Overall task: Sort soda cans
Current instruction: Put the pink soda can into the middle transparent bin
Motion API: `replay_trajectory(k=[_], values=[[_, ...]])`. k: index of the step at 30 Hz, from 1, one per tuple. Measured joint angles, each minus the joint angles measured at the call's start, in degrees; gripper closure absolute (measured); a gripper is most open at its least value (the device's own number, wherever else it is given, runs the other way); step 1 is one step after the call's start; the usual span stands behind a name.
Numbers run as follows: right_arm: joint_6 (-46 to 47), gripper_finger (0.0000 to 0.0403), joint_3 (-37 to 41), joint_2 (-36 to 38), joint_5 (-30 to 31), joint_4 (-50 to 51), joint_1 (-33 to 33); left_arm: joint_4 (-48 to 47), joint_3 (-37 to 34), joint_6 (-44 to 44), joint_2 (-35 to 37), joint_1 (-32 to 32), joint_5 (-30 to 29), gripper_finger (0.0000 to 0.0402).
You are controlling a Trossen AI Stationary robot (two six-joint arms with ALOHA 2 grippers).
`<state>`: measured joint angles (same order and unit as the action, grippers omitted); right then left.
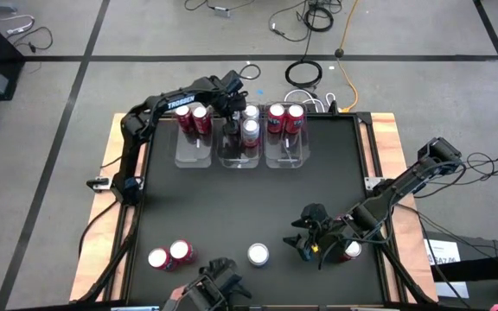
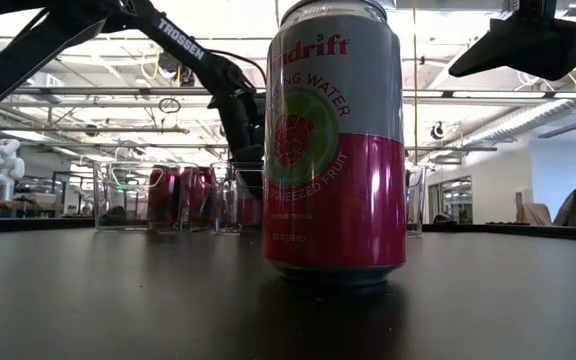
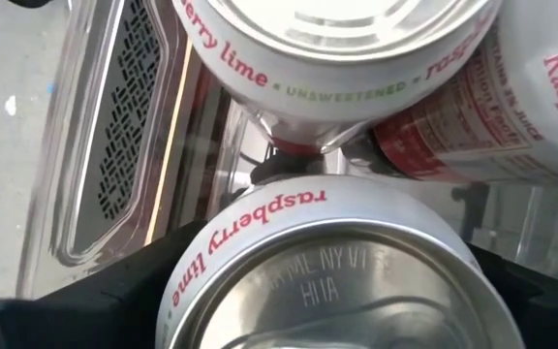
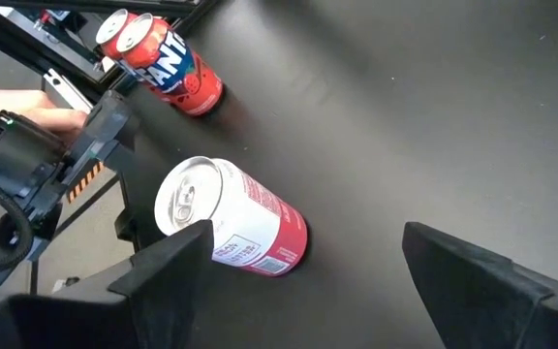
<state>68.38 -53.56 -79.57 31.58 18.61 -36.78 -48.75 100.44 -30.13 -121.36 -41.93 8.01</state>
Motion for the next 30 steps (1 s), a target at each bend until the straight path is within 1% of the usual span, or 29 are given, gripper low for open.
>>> replay_trajectory(k=[6, 10, 19, 24, 30], values=[[1.23, 0.0074, 0.0, 0.0, -0.09, 0.02, -0.01, -0.01, 0.0, -0.2, 0.0, 0.82, -1.56, 0.0067], [1.51, 0.0074, 0.0, 0.0, -0.11, 0.02, 0.01, -0.07, 0.0, -0.2, 0.0, 0.82, -1.5, 0.0063], [1.52, 0.0074, 0.0, 0.0, -0.14, -0.35, -0.01, 0.79, -0.07, -0.64, 0.0, 0.8, -2.92, 0.0006], [1.51, 0.0074, 0.0, 0.0, -0.14, -0.29, -0.01, 0.19, 0.59, -0.37, 0.24, 0.82, -3.03, 0.0002], [1.44, 0.0074, 0.0, 0.0, -0.16, 0.33, -0.01, -4.25, 4.31, -0.17, 0.72, 0.8, -3.04, 0.0002]])
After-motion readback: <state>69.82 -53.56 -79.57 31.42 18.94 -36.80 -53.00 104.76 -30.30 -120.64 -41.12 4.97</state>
